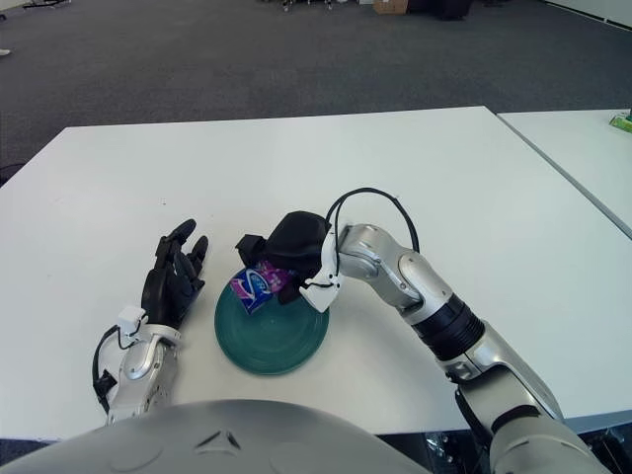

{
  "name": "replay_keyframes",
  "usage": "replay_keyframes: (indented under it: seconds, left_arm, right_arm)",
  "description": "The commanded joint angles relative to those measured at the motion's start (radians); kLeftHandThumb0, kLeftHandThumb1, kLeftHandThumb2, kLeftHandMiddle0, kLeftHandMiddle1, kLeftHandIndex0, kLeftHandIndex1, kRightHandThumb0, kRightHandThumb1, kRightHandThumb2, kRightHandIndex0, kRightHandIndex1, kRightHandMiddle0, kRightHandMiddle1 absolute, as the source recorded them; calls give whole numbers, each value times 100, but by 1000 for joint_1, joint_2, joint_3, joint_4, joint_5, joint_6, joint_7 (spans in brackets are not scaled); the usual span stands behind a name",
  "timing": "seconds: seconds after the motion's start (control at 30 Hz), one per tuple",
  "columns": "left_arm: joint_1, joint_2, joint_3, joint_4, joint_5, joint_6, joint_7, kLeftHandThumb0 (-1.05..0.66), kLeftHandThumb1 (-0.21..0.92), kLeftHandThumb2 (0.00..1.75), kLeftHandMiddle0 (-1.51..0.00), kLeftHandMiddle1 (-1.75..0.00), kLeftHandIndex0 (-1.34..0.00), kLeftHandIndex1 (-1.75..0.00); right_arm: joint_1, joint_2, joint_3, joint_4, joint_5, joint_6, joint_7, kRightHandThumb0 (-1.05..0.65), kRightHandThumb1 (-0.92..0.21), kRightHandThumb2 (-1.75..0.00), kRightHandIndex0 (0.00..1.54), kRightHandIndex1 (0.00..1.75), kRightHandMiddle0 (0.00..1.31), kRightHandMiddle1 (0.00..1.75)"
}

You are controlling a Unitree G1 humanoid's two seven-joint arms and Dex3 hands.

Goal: Put the gum into the plate.

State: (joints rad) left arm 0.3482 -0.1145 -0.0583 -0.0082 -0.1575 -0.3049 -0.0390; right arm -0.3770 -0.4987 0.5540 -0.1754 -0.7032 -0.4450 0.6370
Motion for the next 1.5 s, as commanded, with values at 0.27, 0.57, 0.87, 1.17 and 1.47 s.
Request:
replay_keyframes:
  seconds: [0.27,0.57,0.87,1.17,1.47]
  left_arm:
    - [-7,-27,-11,-19,-5,3,10,-83,92,93,-39,0,0,-70]
    - [-5,-26,-15,-23,-1,-3,13,-83,92,93,-40,0,0,-70]
    - [-5,-28,-17,-30,-22,0,7,-82,92,94,-41,-1,0,-70]
    - [-3,-20,-18,-43,-22,1,10,-80,92,94,-39,0,0,-68]
    - [-2,-11,-13,-48,-15,7,12,-80,92,94,-37,0,0,-65]
  right_arm:
    - [-1,45,33,91,-47,-15,-68,-44,-92,-75,115,175,75,175]
    - [23,61,33,115,-27,-38,-114,-53,-92,-74,114,175,51,175]
    - [28,59,32,66,-14,-5,-52,-70,-92,-74,110,175,16,165]
    - [24,49,25,37,-14,-5,-23,-81,-92,-79,78,175,2,145]
    - [27,12,18,-37,-61,0,-3,-92,-92,-85,42,175,0,111]
